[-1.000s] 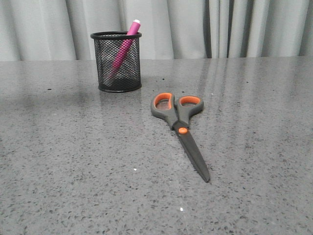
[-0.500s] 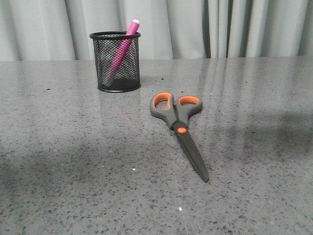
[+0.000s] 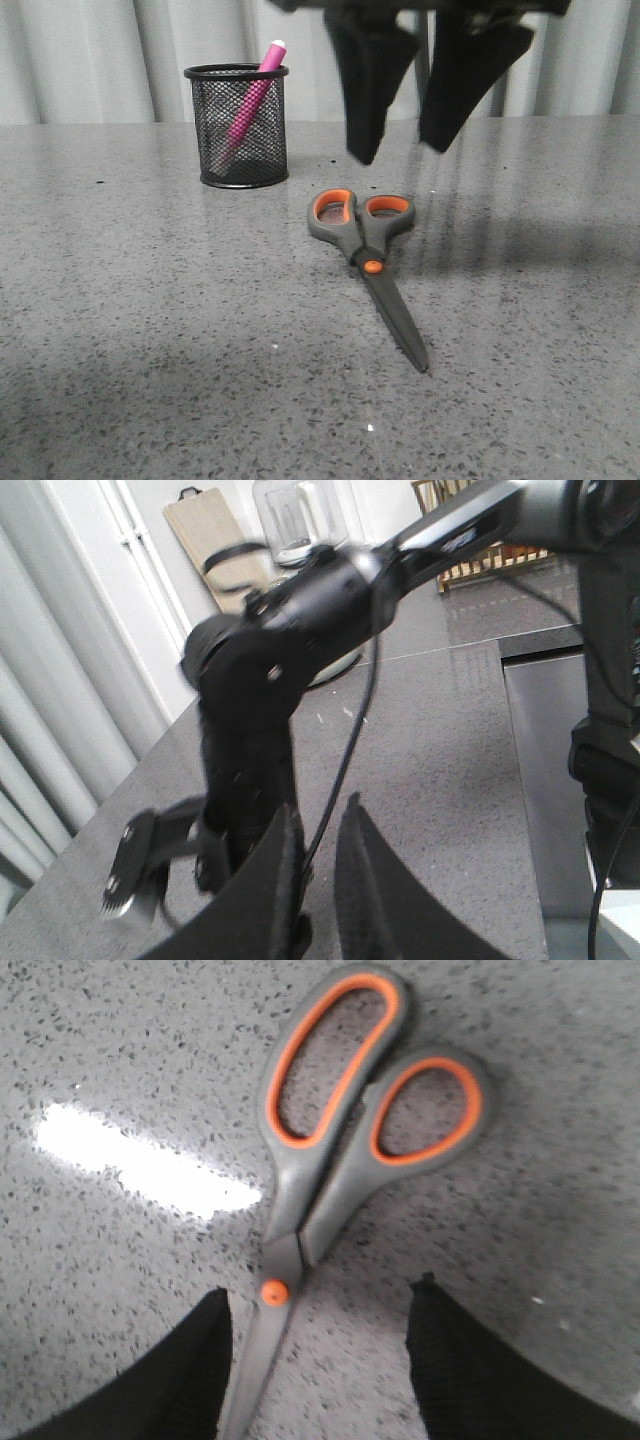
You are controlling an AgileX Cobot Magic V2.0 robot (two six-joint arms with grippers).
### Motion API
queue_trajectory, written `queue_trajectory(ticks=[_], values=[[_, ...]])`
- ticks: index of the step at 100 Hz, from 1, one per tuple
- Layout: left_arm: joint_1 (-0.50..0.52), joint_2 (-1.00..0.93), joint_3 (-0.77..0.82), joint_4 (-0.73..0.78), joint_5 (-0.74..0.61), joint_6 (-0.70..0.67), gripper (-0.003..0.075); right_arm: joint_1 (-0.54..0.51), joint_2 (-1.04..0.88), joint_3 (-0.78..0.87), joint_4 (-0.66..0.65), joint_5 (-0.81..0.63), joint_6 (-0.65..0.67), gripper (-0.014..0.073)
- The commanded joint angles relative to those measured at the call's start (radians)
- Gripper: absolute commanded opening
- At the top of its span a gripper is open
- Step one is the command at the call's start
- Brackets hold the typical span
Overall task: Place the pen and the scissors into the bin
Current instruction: 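Lower the right gripper onto the scissors handles and close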
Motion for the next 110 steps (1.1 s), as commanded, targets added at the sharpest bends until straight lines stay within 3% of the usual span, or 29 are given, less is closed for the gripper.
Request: queue_trajectory(ticks=[1, 45, 87, 94, 110], values=[[-0.037, -0.004, -0.021, -0.064, -0.043, -0.012, 0.0062, 0.000, -0.001, -0.038, 0.027, -0.010, 0.006, 0.0351], [-0.128, -0.004, -0.021, -0.051, -0.068, -0.012, 0.0062, 0.024, 0.095, -0.038, 0.024, -0.039, 0.083, 0.0351], [-0.148, -0.004, -0.021, -0.051, -0.068, -0.012, 0.0062, 0.027, 0.156, -0.038, -0.026, -0.111, 0.138, 0.0341], [-0.148, -0.004, -0.021, -0.051, -0.068, -0.012, 0.0062, 0.027, 0.163, -0.038, -0.029, -0.111, 0.138, 0.0272], [-0.148, -0.004, -0.021, -0.051, -0.073, -0.012, 0.0062, 0.027, 0.168, -0.038, -0.047, -0.111, 0.138, -0.0076]])
